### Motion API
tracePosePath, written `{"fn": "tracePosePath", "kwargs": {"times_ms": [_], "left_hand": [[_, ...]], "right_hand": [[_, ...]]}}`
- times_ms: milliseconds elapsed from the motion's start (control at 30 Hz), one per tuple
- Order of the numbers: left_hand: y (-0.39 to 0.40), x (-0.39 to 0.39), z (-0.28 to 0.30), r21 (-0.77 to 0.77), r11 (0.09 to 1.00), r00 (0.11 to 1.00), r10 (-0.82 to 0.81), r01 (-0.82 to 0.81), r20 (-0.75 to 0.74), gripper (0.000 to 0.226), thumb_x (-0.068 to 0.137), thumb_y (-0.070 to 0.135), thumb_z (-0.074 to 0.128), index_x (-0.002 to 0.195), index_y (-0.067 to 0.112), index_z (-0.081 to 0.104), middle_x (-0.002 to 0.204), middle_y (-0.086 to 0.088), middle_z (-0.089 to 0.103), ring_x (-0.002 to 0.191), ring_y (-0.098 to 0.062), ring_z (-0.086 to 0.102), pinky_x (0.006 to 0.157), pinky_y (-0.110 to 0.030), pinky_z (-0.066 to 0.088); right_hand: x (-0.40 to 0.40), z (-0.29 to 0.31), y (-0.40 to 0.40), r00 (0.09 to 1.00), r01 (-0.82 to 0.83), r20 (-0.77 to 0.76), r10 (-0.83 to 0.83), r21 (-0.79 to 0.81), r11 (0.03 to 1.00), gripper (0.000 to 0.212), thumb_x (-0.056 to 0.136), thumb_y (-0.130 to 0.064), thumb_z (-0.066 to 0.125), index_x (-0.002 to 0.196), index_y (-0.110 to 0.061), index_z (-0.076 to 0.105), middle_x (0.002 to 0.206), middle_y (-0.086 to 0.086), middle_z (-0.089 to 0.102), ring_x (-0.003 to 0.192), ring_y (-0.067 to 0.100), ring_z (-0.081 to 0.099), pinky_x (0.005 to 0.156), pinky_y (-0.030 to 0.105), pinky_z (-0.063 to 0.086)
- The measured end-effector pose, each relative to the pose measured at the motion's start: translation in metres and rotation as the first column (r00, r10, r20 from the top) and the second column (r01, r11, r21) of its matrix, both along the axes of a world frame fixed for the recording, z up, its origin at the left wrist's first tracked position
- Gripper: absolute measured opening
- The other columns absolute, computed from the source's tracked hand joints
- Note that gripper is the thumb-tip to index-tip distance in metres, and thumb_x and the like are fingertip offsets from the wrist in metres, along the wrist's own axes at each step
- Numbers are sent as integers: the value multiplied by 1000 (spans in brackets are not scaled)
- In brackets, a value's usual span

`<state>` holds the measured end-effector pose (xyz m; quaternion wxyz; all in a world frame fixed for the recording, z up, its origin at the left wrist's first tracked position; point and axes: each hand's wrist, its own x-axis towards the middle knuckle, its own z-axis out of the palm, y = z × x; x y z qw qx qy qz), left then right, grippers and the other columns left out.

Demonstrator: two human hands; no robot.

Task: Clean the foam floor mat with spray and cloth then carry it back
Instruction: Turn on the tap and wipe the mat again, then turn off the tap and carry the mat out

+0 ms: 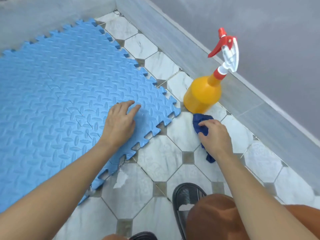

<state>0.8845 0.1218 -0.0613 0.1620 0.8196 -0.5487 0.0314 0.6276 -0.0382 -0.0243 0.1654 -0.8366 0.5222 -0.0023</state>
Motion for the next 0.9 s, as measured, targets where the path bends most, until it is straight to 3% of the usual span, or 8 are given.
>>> {"fn": "tracePosePath", "kwargs": {"times_ms": [133,300,400,533,600,700,800,900], "left_hand": [[9,3,-1,-4,999,999,32,-32,14,51,73,-2,57,123,8,59,130,-17,56,108,-37,56,92,-48,43],[79,63,-6,77,921,922,385,-381,-46,51,80,2,60,130,8,54,139,-20,48,117,-42,51,96,-53,40],[121,107,6,127,864,873,487,-488,39,49,82,4,61,130,7,55,139,-22,48,115,-45,51,94,-55,40],[154,163,54,96,777,783,613,-622,107,46,84,11,60,130,7,55,137,-23,49,114,-45,51,93,-54,40],[164,185,81,96,720,727,680,-687,93,51,84,13,62,133,7,51,139,-23,47,117,-44,49,94,-55,39],[175,208,111,154,629,642,765,-762,51,60,86,23,63,141,9,42,145,-22,37,127,-43,39,100,-56,35],[184,232,124,241,555,573,819,-796,7,71,89,36,60,149,17,27,154,-17,22,138,-39,24,106,-56,29],[202,278,117,400,507,518,851,-764,-90,82,87,45,61,151,24,15,156,-17,11,142,-41,16,111,-55,28]], "right_hand": [[12,10,7,994,70,90,-59,-122,990,32,90,-33,57,115,-18,68,115,1,67,109,26,54,80,34,45],[108,23,15,941,-277,176,289,-88,957,33,92,-38,53,116,-20,67,115,-3,67,113,20,53,82,34,46],[191,53,-10,860,-488,89,503,-146,861,37,91,-40,53,120,-21,64,118,3,64,119,26,49,88,37,45],[308,132,-52,713,-697,-187,675,-85,712,39,89,-40,56,125,-25,60,125,9,60,124,32,47,92,40,43],[354,179,-61,670,-723,-284,685,-43,690,42,89,-43,59,127,-25,58,130,8,60,124,33,49,97,39,44],[394,217,-63,657,-729,-299,692,-14,685,46,88,-40,65,129,-22,58,131,7,60,123,31,51,94,34,41],[413,195,-64,703,-681,-214,678,72,729,53,84,-41,71,131,-21,56,131,8,60,122,30,53,95,33,42],[414,131,-69,778,-577,-157,608,204,791,71,79,-45,76,139,-17,47,133,9,57,124,28,52,95,34,42]]}}
